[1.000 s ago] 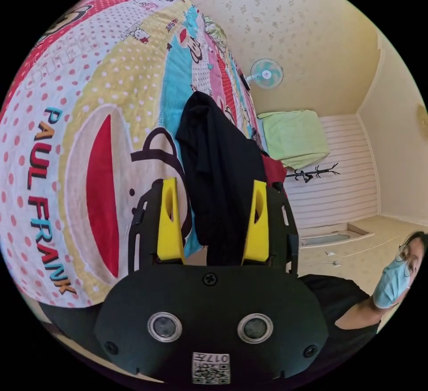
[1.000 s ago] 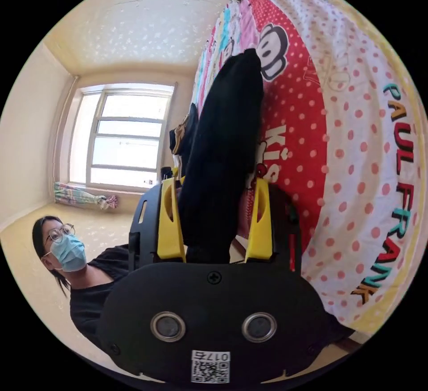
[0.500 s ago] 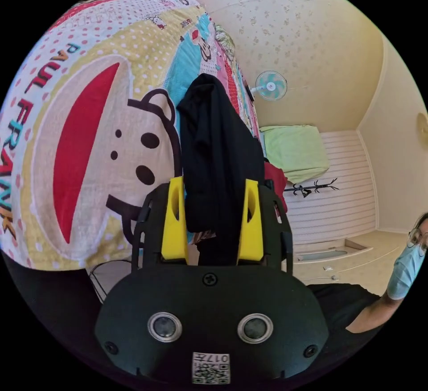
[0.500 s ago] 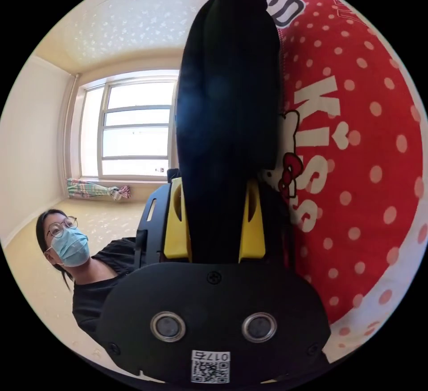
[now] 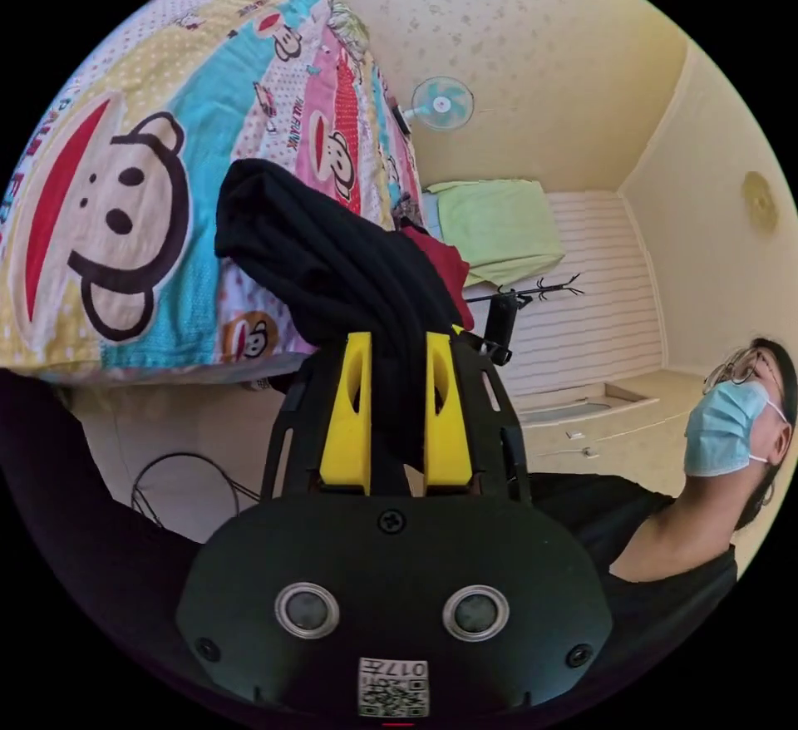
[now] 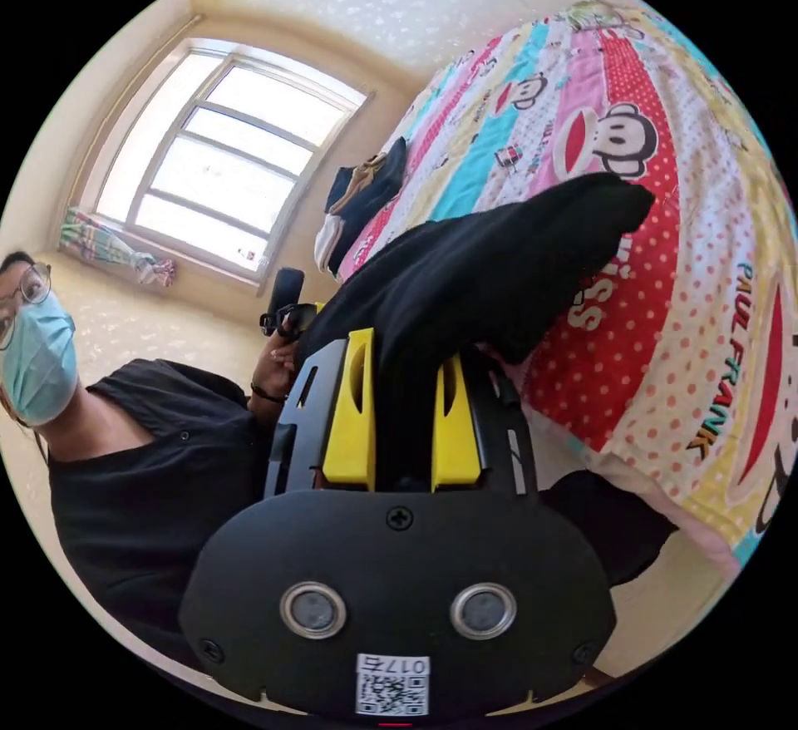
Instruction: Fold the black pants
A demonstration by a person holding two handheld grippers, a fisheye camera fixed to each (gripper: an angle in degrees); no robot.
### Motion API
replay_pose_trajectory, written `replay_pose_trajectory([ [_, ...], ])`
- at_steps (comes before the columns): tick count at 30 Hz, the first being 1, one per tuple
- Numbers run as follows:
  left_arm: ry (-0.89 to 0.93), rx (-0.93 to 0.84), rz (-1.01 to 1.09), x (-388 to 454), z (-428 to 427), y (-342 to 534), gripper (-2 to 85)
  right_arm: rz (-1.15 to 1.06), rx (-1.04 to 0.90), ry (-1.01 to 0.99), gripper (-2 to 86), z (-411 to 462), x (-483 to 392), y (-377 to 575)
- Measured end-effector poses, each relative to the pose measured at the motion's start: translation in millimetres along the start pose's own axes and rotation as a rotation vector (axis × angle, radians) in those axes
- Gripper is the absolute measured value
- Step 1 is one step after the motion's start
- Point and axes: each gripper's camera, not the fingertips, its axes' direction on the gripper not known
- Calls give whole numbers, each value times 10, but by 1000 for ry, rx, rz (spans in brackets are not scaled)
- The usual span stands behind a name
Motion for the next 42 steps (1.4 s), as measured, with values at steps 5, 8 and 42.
replay_pose_trajectory([
  [5, 67, 37, 232, 864, 421, -359, 99, -102, 126, 88, 86, -853, -376, -62],
  [8, 112, 53, 377, 1381, 818, -583, 99, -189, 187, 215, 86, -1529, -681, -152],
  [42, -201, -888, -11, 69, 2417, -922, -10, 519, -95, 1178, 172, -367, 199, -1659],
])
